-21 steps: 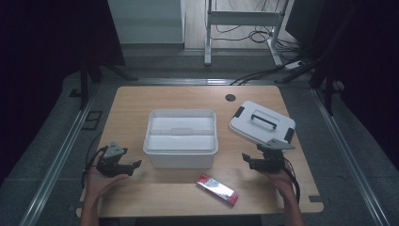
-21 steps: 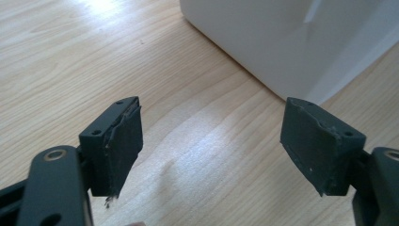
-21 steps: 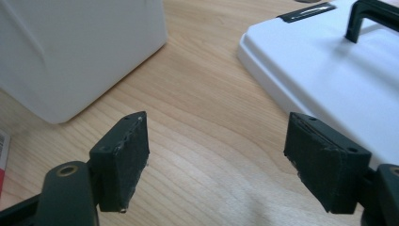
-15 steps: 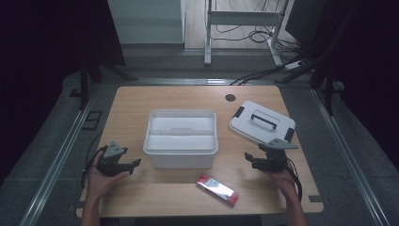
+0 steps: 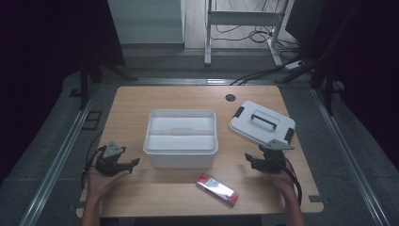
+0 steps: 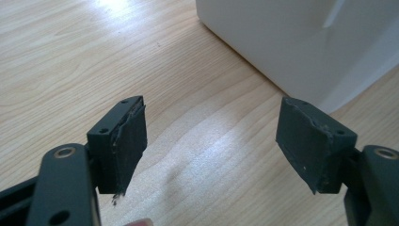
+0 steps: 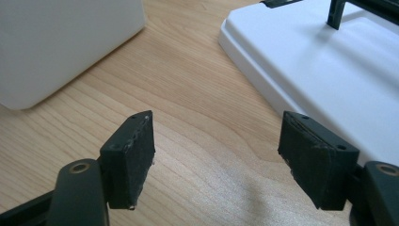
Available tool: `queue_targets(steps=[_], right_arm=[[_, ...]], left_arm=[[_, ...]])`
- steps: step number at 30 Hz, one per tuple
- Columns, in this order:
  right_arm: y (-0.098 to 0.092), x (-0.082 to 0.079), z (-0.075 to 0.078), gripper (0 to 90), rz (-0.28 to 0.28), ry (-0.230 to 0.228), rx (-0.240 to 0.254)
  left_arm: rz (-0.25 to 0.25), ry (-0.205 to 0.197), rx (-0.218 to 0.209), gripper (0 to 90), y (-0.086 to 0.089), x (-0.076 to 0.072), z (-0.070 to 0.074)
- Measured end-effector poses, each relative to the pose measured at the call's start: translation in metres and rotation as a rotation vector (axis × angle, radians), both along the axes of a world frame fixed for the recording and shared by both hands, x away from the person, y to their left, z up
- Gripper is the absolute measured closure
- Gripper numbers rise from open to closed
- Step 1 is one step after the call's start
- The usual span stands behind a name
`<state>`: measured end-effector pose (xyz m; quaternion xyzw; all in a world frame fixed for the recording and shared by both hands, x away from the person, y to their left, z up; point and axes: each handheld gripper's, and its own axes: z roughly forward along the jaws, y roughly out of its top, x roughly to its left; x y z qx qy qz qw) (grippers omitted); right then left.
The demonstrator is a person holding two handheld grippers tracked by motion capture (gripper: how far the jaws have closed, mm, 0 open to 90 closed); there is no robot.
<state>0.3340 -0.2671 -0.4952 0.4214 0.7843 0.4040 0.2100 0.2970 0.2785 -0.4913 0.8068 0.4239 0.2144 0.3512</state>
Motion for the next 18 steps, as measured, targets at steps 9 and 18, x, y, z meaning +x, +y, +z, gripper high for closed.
queue_targets(steps=[9,18], right_arm=[[0.002,-0.003,0.002,28.4,0.018,-0.009,-0.005],[-0.001,-0.003,0.003,28.6,0.019,-0.011,-0.009]], left_arm=[[-0.005,-0.060,-0.055,26.2,0.009,0.005,0.027],[-0.093,-0.085,-0.068,28.2,0.013,0.019,0.061]])
